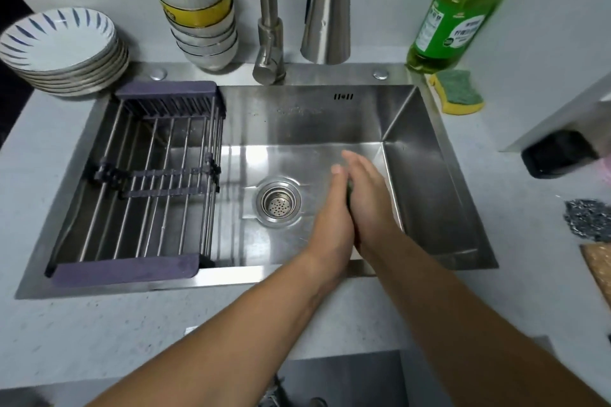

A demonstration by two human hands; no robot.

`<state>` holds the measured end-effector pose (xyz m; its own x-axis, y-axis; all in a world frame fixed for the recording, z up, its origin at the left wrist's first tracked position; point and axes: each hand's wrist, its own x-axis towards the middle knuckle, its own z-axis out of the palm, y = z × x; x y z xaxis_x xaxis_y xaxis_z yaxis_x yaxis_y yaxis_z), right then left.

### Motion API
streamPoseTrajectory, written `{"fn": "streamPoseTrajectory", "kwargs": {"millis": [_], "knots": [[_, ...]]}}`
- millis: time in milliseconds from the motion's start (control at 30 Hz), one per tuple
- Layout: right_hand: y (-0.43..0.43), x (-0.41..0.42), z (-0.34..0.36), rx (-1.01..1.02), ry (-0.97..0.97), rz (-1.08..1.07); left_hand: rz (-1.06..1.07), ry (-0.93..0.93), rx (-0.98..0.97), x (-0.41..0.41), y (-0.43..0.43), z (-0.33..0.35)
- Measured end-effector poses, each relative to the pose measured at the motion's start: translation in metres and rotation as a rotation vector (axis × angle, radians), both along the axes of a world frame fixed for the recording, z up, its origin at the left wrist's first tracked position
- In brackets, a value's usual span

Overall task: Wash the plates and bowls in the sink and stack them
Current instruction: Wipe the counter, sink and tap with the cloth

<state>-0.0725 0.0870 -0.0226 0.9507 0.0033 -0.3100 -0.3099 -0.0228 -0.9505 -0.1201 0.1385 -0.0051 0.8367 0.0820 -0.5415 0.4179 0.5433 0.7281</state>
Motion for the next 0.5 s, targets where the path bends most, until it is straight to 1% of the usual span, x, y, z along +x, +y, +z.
{"fn": "streamPoseTrajectory", "kwargs": {"millis": [67,133,167,233,267,333,400,500], "knots": [[0.004,0.003,-0.005,-0.050,-0.004,0.051,-0.026,-0.045,-0.026,0.003,0.012,-0.003],[0.005,0.015,-0.010,-0.025,0.059,0.029,-0.088,-0.073,-0.034,0.003,0.028,-0.004],[0.004,0.024,-0.009,0.017,0.107,-0.008,-0.091,-0.054,0.001,0.004,0.038,-0.004],[0.001,0.042,-0.007,0.135,0.198,-0.073,0.004,-0.001,0.122,0.008,0.065,-0.004],[-0.001,0.050,-0.005,0.149,0.226,-0.072,0.055,0.022,0.188,0.012,0.078,-0.006],[-0.009,0.057,-0.005,0.062,0.228,0.000,0.065,0.045,0.327,0.015,0.094,-0.015],[-0.015,0.058,-0.008,0.003,0.207,0.076,-0.011,0.045,0.445,0.016,0.096,-0.024],[-0.013,0.060,-0.009,-0.103,0.190,0.163,-0.064,0.024,0.501,0.014,0.096,-0.030]]}}
